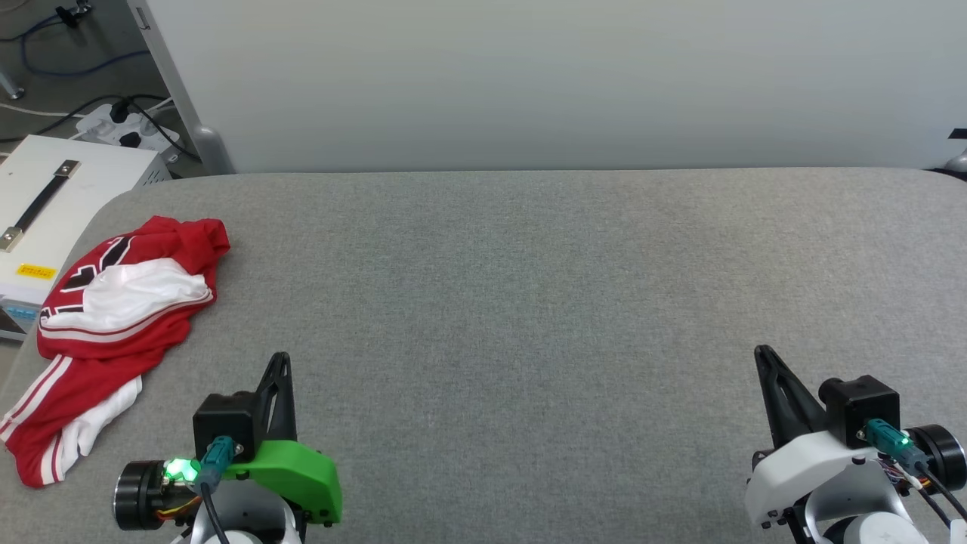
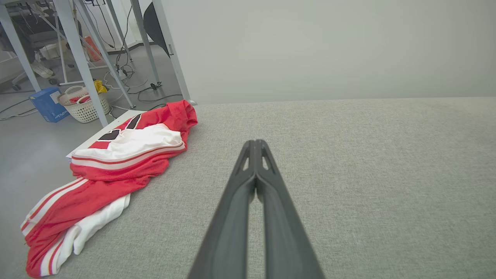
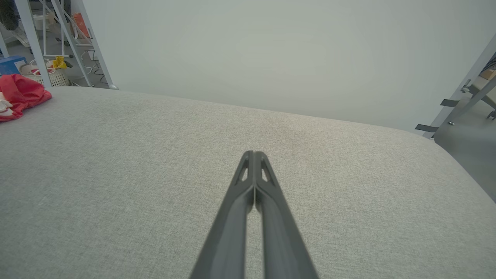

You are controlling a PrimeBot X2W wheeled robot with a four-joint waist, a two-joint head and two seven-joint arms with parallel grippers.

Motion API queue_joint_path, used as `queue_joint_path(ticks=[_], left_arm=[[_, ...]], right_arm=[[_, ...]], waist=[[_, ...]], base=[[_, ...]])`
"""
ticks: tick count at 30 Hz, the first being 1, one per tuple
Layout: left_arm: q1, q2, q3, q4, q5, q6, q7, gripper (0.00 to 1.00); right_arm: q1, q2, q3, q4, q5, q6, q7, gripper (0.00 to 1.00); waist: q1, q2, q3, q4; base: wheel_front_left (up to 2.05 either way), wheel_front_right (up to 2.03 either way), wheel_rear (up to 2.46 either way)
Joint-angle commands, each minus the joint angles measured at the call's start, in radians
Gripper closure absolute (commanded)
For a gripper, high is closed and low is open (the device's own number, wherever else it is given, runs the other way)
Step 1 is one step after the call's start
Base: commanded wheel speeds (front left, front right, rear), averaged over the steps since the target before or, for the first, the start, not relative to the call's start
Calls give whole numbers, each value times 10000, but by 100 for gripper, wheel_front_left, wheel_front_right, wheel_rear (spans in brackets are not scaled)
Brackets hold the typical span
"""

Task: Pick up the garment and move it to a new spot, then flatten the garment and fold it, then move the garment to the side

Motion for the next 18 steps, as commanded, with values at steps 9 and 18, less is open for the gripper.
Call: queue_joint_path(ticks=[9,18], left_arm=[[-163,-47,5,-24,85,34,-7,100],[0,0,0,0,0,0,0,0]], right_arm=[[-164,-1,12,-43,-97,-7,28,100],[0,0,0,0,0,0,0,0]], waist=[[0,0,0,0],[0,0,0,0]], base=[[0,0,0],[0,0,0]])
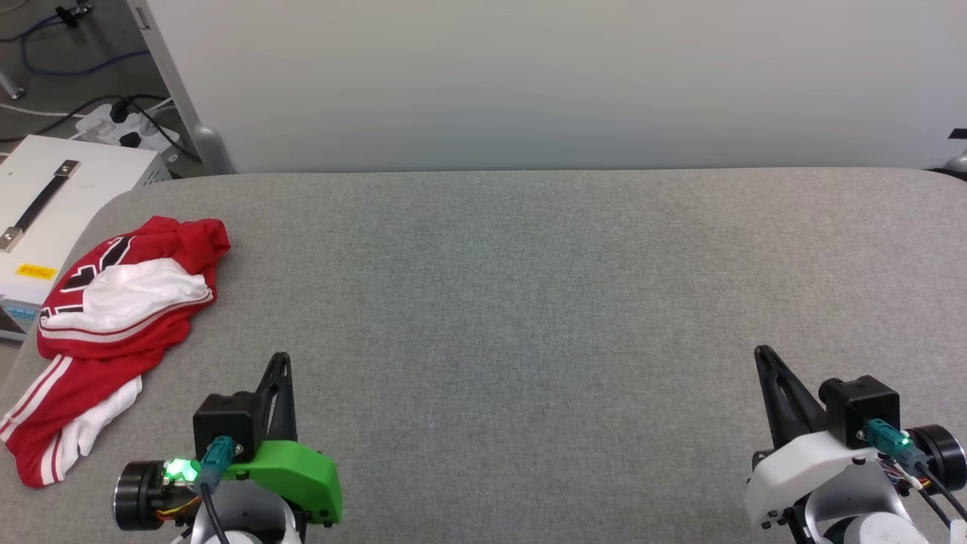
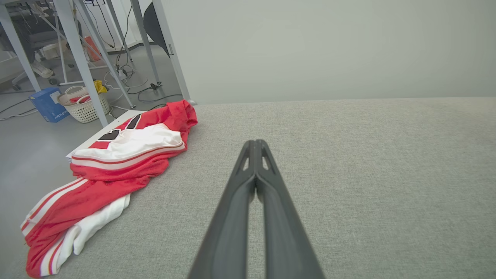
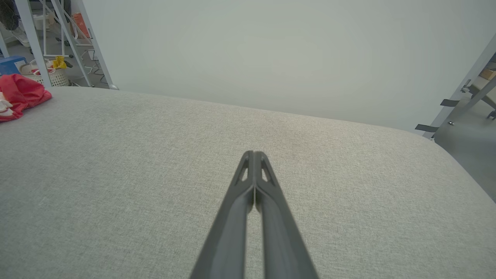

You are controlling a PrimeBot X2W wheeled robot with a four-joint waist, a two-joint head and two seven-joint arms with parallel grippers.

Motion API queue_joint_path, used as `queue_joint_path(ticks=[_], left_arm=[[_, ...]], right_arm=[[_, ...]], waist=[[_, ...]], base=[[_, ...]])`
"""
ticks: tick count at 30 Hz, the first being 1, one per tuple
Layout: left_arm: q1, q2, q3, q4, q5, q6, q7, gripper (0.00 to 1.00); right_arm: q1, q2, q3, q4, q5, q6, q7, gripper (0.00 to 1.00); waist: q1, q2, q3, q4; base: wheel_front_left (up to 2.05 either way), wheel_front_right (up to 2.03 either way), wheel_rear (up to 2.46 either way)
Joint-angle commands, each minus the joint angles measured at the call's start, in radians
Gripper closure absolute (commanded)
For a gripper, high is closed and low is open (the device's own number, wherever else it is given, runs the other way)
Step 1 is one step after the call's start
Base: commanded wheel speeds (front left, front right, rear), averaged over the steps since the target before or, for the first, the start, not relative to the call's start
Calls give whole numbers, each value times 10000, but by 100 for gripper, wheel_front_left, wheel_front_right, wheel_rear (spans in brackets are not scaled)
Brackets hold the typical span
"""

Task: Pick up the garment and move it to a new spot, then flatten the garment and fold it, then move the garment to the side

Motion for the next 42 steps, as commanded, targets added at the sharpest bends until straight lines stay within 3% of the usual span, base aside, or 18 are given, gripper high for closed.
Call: queue_joint_path(ticks=[1,42], left_arm=[[3,2,0,0,-5,1,-3,0],[-79,-14,-207,-33,-535,240,-867,0]], right_arm=[[2,0,-3,0,7,0,-5,0],[224,0,-357,-458,1253,-2,-857,0]], waist=[[0,0,0,0],[0,0,35,10]], base=[[0,0,0],[0,0,0]])
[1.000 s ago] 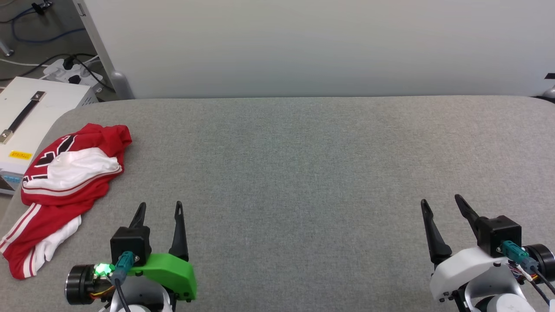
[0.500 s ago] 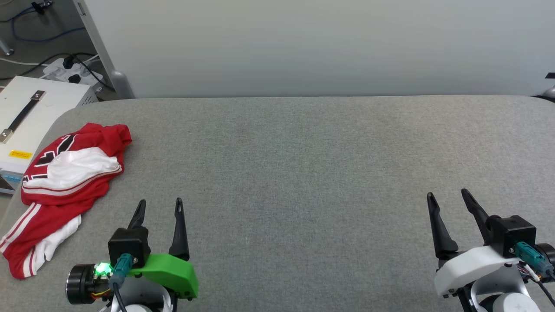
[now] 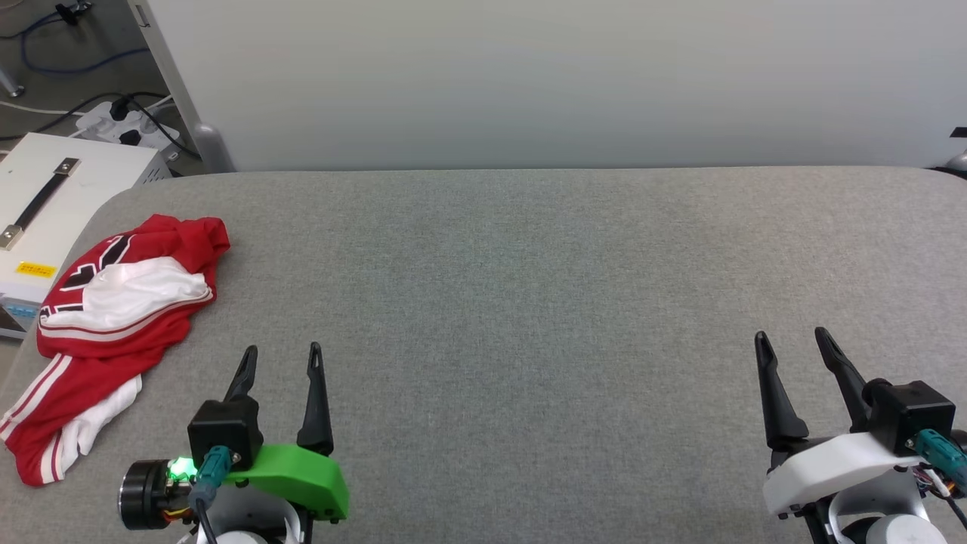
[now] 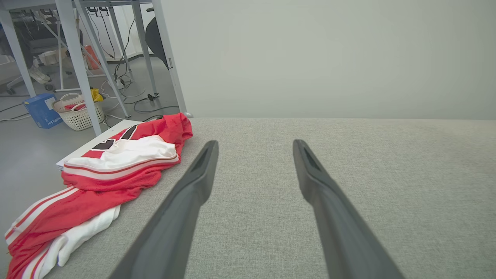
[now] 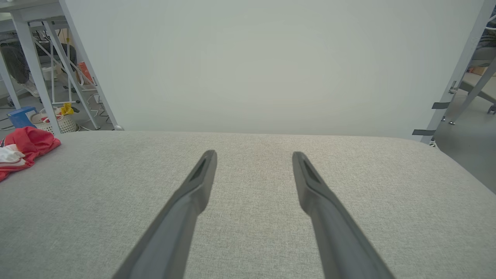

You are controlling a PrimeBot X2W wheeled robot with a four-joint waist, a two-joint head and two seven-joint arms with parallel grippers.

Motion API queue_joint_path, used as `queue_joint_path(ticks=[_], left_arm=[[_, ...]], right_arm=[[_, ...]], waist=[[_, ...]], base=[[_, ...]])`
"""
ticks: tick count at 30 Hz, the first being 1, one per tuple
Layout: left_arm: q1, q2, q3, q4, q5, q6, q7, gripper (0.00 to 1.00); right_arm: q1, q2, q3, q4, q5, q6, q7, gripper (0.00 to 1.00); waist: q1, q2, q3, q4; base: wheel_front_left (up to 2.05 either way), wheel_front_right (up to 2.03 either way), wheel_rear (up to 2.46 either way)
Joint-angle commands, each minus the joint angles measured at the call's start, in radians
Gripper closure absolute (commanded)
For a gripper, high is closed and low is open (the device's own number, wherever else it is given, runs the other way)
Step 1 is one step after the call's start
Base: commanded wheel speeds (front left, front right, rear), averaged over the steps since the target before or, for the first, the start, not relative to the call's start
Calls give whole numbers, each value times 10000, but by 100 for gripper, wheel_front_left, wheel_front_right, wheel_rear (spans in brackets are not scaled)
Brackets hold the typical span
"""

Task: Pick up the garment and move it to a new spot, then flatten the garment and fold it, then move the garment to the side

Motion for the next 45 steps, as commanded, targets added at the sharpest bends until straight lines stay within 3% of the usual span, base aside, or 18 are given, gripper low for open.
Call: queue_joint_path(ticks=[1,45], left_arm=[[-93,-17,-13,16,-109,76,-94,0],[-163,-34,-398,420,-571,179,-1026,0]], right_arm=[[118,0,-38,-84,169,-3,-113,0],[476,0,3,-157,803,-5,-1031,0]], waist=[[0,0,-1,2],[0,0,52,4]], base=[[0,0,0],[0,0,0]])
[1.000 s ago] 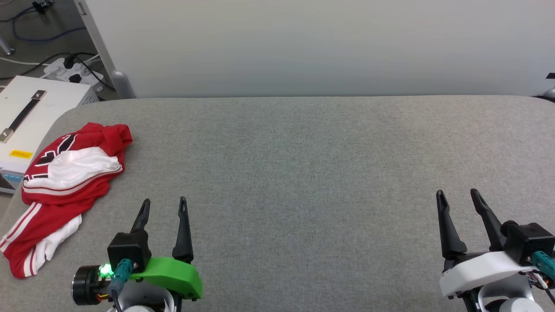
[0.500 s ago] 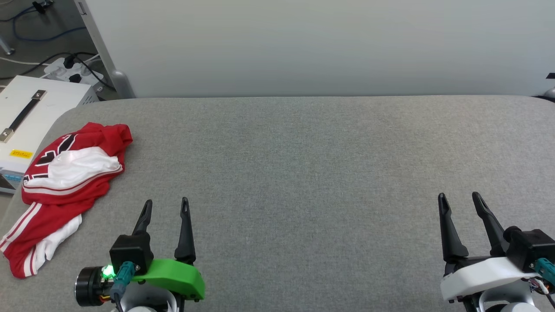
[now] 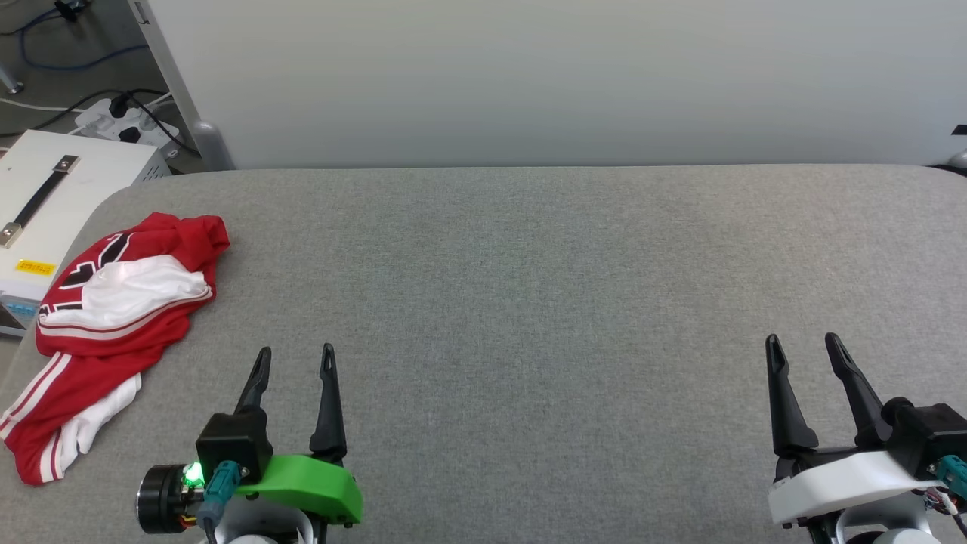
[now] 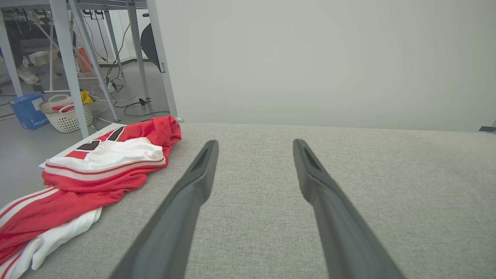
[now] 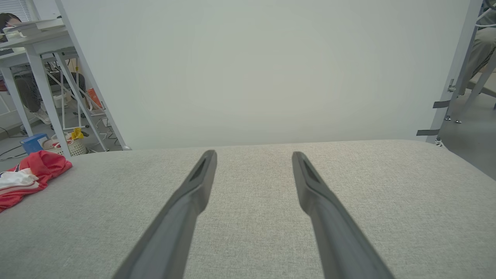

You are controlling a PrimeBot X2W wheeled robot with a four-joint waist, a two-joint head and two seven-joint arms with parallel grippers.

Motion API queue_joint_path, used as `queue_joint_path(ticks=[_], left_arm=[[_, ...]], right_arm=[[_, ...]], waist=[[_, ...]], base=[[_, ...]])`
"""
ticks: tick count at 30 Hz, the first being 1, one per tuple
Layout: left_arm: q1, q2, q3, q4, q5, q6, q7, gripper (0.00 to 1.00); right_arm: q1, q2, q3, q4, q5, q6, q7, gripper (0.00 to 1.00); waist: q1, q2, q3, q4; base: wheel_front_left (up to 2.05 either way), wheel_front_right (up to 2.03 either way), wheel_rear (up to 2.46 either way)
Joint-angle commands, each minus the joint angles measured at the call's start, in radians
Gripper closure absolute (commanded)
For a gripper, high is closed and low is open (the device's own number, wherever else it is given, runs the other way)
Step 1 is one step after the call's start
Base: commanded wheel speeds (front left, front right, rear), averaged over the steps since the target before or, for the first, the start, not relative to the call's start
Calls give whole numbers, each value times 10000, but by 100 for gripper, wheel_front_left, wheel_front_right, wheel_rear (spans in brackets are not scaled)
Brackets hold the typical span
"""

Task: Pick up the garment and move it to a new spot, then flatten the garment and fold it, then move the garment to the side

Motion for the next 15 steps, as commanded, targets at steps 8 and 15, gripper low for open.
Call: queue_joint_path(ticks=[8,15], left_arm=[[-169,-35,-84,81,-164,108,-257,0],[-162,-38,-137,119,-210,118,-399,0]], right_arm=[[219,-2,-17,-99,141,-6,-266,0],[288,-2,-24,-103,207,-6,-406,0]], waist=[[0,0,-7,17],[0,0,-6,28]], base=[[0,0,0],[0,0,0]])
